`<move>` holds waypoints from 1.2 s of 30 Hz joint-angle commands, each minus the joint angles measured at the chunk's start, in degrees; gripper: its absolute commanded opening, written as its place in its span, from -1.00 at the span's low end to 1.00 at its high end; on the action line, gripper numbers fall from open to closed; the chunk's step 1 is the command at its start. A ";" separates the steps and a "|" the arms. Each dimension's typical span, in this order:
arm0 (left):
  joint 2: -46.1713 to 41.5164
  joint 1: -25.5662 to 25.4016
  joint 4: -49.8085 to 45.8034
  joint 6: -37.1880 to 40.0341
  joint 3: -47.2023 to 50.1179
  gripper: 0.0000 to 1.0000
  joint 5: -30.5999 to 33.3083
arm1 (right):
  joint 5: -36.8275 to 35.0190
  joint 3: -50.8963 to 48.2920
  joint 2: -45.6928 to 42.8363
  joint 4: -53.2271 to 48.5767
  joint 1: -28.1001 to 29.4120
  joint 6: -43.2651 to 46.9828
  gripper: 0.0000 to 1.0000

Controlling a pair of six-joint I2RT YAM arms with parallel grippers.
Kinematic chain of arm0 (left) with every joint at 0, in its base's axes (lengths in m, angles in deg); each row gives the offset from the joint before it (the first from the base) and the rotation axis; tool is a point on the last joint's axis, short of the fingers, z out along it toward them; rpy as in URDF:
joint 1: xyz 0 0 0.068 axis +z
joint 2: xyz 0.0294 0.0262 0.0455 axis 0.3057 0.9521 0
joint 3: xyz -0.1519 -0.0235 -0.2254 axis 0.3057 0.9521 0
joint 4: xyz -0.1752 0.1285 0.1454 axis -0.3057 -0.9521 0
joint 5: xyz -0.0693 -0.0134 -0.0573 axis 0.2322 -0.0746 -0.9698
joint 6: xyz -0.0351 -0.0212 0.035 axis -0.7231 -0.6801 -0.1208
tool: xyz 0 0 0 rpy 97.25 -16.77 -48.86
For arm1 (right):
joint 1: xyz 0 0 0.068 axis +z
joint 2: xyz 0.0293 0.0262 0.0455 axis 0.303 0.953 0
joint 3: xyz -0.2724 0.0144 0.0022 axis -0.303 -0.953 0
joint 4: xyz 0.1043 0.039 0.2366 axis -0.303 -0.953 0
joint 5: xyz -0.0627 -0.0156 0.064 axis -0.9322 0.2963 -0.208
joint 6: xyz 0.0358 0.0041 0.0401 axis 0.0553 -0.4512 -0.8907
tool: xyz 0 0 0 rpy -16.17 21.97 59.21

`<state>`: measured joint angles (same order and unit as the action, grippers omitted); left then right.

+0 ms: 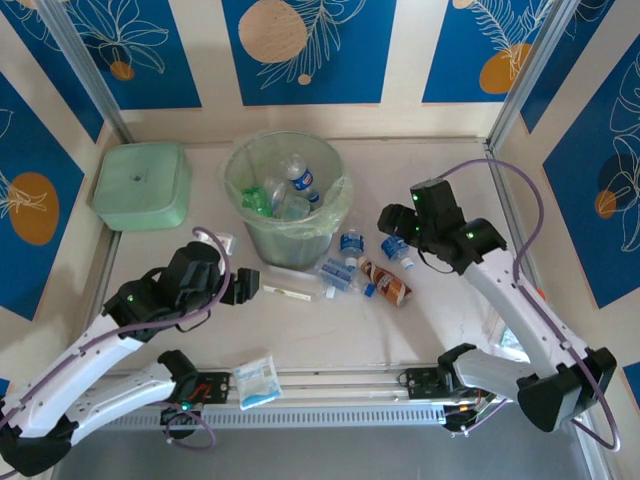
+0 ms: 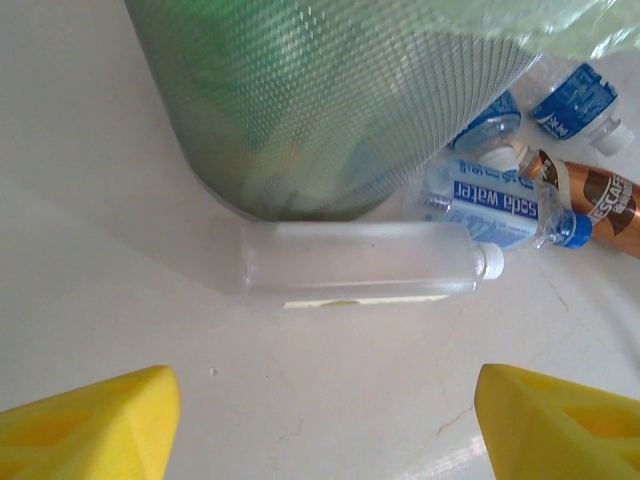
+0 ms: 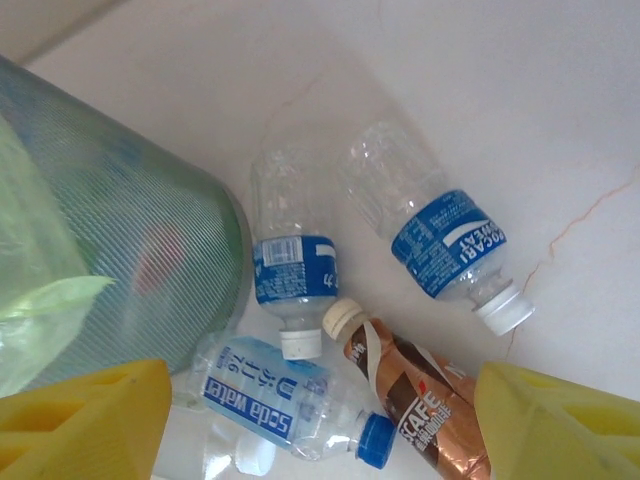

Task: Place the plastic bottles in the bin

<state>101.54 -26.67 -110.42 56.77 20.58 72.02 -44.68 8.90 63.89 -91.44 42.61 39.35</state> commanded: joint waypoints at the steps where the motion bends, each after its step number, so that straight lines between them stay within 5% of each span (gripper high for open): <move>1: -1.78 0.51 0.15 -2.06 0.87 0.55 -2.29 | 4.21 0.01 4.08 2.72 -1.18 -0.89 0.62; 10: -3.46 0.48 -0.92 -2.75 1.66 0.56 -3.01 | 10.99 9.59 21.58 0.52 -7.37 4.17 0.75; 23: -3.81 0.48 -1.92 -5.00 -0.09 0.58 1.70 | 11.81 14.32 29.87 -3.39 -7.39 13.09 0.80; 29: -1.09 0.56 -2.27 -3.50 -2.09 0.61 2.05 | 5.03 22.52 37.74 -8.63 -6.66 14.66 0.78; 36: -2.10 0.59 -1.45 -3.39 -0.89 0.61 1.98 | 5.30 26.62 47.05 -9.78 -6.95 18.20 0.79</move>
<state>100.71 -26.56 -111.99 52.88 19.77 73.01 -38.19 33.31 107.52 -97.97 35.50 54.97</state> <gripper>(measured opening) 0.803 0.895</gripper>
